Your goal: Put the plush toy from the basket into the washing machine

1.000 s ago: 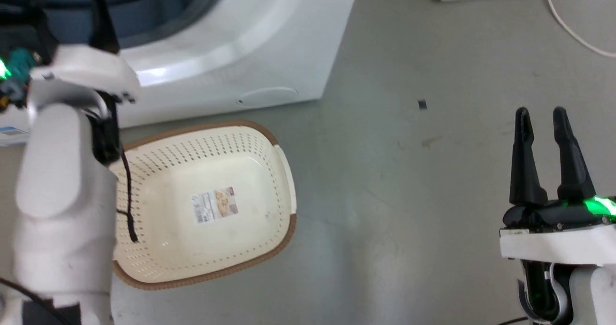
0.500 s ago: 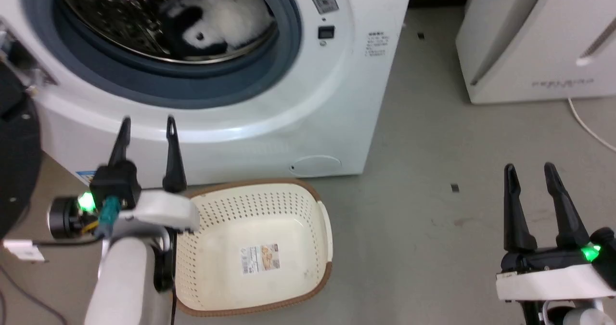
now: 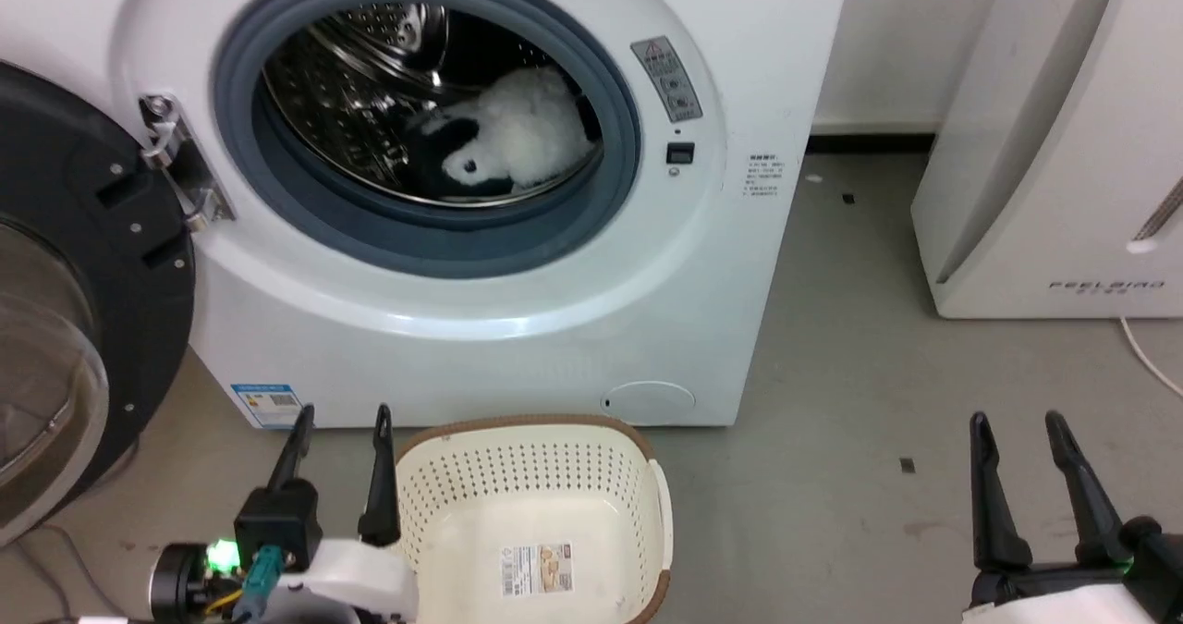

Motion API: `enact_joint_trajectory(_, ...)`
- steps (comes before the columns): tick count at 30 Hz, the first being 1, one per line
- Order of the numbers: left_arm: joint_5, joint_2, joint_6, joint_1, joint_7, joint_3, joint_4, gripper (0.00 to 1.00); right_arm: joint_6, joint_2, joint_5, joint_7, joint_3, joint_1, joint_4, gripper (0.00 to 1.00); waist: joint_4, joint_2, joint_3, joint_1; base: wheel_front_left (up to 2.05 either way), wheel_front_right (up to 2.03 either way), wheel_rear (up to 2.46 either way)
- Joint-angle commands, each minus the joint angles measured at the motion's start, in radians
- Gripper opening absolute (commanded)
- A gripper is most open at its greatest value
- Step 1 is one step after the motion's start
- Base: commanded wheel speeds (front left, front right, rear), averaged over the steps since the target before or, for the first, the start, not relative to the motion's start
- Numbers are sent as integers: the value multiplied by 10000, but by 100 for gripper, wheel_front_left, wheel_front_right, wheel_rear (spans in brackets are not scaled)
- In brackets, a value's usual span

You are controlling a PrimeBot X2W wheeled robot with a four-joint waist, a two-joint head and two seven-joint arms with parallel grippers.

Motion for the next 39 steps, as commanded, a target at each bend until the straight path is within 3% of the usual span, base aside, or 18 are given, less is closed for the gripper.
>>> enact_joint_trajectory(1,70,-23,-59,271,-55,-31,-127,100,-7,-2,-65,-44,3,218,32,100,75,0,-205,2,0,0,0)
enact_joint_trajectory(8,73,-84,-47,675,-55,3,-208,100,-7,-2,-82,-44,77,470,123,100,73,0,-406,2,0,0,0)
enact_joint_trajectory(9,19,-69,-44,575,-1,10,-156,0,0,0,-48,1,64,328,100,0,77,0,-406,2,0,0,0)
enact_joint_trajectory(39,109,-131,-137,648,554,59,-596,0,-2,-1,-424,549,226,98,114,0,44,0,-408,2,0,0,0)
